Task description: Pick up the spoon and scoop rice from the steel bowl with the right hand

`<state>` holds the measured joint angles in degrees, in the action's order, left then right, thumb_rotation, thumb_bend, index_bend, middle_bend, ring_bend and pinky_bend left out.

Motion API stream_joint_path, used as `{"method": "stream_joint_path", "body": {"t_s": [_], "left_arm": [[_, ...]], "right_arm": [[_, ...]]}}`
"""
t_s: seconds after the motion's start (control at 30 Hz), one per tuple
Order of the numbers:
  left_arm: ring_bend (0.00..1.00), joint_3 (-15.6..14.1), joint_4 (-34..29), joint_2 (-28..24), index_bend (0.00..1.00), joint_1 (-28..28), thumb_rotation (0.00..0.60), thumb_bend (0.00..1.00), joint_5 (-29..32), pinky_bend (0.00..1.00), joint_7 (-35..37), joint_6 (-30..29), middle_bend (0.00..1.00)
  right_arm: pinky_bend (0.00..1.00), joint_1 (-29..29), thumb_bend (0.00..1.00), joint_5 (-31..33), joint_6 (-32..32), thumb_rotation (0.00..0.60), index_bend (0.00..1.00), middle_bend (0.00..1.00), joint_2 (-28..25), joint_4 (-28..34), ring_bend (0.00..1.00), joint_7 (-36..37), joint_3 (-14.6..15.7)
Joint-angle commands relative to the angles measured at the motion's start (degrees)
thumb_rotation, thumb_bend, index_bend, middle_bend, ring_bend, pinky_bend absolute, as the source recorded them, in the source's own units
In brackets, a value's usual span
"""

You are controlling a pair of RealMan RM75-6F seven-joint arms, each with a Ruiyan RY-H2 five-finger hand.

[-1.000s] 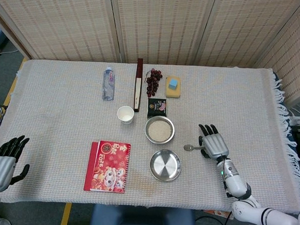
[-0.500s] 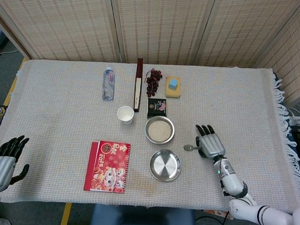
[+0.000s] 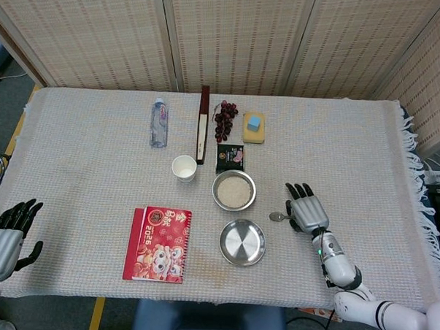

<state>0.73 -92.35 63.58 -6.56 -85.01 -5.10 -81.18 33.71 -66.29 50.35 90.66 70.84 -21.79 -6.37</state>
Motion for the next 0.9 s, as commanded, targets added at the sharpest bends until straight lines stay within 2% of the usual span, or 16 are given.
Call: {"method": "stream_joint_path", "body": {"t_s": [0.03, 0.2, 0.67, 0.8, 0.9], "left_arm": [[0.0, -0.05, 0.05, 0.0, 0.0, -0.03, 0.6, 0.43, -0.05, 0.11, -0.1, 0.06, 0.0], [0.0, -0.07, 0.29, 0.06, 0.0, -0.1, 0.6, 0.47, -0.11, 0.12, -0.41, 0.13, 0.0], [0.0, 0.19, -0.19, 0.02, 0.0, -0.04, 0.6, 0.48, 1.12, 0.12, -1.09, 0.47, 0.0], [0.0, 0.26, -0.44, -0.05, 0.0, -0.01, 0.6, 0.48, 1.46, 0.12, -1.23, 0.58, 0.0], [0.0, 0.24, -0.54, -0.09, 0.0, -0.02, 0.6, 0.48, 1.5, 0.12, -1.35, 0.65, 0.0]], "right_arm": [[0.0, 0.08, 0.29, 0.02, 0.1, 0.6, 0.52, 0.0, -0.04, 0.11, 0.0, -0.03, 0.02], [0.0, 0.28, 0.29, 0.35, 0.06, 0.6, 0.53, 0.0, -0.07, 0.2, 0.0, -0.39, 0.17], [0.0, 0.54, 0.29, 1.6, 0.1, 0.6, 0.53, 0.0, 0.01, 0.44, 0.0, -1.12, 0.44], [0.0, 0.5, 0.29, 1.3, 0.44, 0.6, 0.56, 0.06, 0.09, 0.43, 0.0, -0.98, 0.55], [0.0, 0.44, 0.29, 0.71, 1.07, 0.6, 0.63, 0.2, 0.25, 0.31, 0.0, -0.81, 0.65]]}}
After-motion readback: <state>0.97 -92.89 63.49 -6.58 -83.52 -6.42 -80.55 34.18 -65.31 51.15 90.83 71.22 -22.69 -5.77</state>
